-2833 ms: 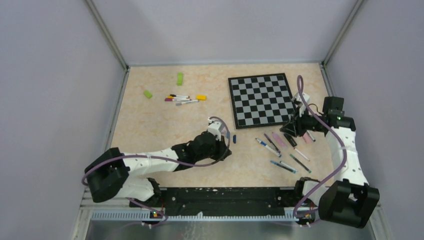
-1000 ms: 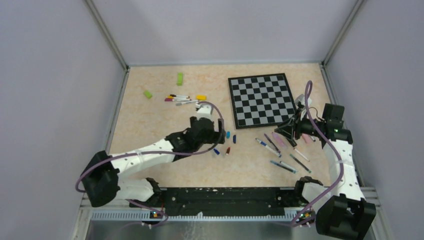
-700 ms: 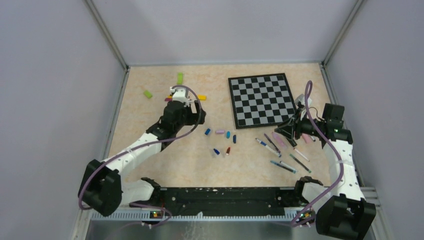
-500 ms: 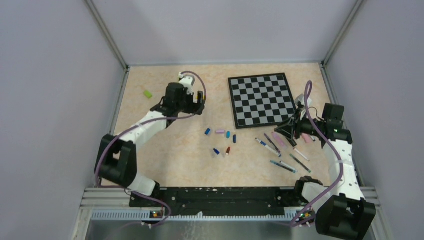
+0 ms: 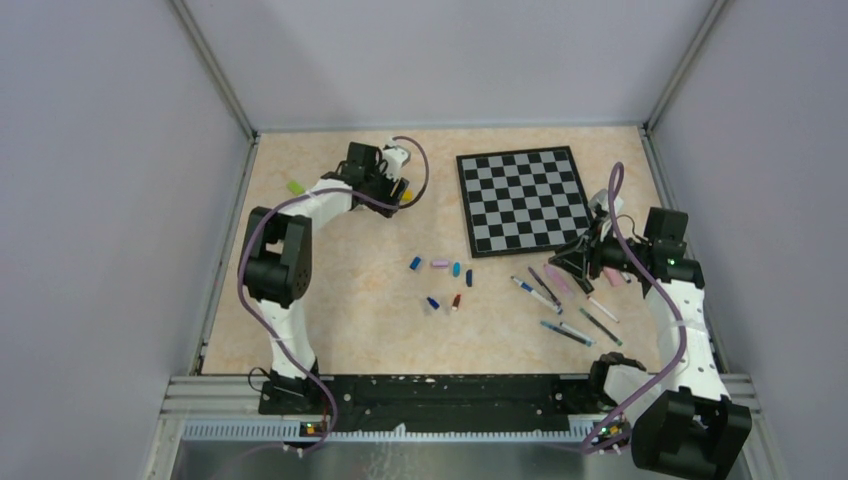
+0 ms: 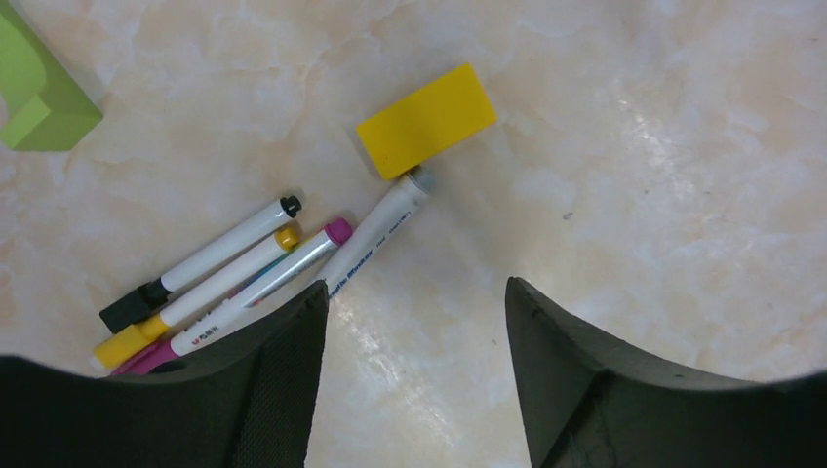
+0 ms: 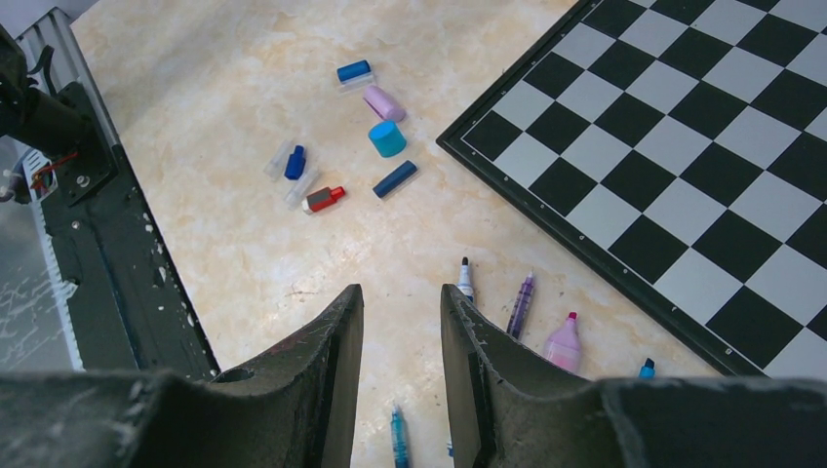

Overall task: Open the pen caps
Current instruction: Move the pen to the center of the board.

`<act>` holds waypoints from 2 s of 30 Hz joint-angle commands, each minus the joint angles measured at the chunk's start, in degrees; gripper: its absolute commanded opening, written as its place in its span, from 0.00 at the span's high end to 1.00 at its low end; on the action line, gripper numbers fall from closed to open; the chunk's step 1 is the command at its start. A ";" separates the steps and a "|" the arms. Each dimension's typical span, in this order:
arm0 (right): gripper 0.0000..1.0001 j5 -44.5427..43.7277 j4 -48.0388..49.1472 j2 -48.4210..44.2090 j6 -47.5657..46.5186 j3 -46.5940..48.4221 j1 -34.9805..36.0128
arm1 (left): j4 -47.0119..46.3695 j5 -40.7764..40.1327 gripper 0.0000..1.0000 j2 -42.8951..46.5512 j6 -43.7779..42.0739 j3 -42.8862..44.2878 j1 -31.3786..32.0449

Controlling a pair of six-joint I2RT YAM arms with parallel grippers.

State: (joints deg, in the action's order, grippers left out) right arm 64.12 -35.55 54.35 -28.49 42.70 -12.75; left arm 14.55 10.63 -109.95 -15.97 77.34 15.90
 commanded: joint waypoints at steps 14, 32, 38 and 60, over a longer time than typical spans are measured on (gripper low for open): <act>0.66 0.40 2.11 0.05 -1.30 -0.67 0.36 | 2.10 1.15 0.54 -6.23 -8.37 6.53 -2.92; 0.66 0.39 2.13 0.32 -1.32 -0.77 0.36 | 1.34 3.57 0.52 -6.50 -8.60 6.87 -4.56; 0.66 0.49 2.10 0.32 -1.37 -0.77 0.36 | -1.06 4.29 0.51 -4.39 -9.12 5.68 -4.65; 0.66 0.56 1.76 0.32 -1.44 -0.69 0.36 | -0.66 5.08 0.55 -7.54 -9.44 5.85 -5.00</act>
State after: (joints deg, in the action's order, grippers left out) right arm 63.83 -35.14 54.54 -28.49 41.95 -12.75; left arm 15.44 14.17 -116.88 -25.04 82.50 11.29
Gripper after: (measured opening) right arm 0.339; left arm 0.455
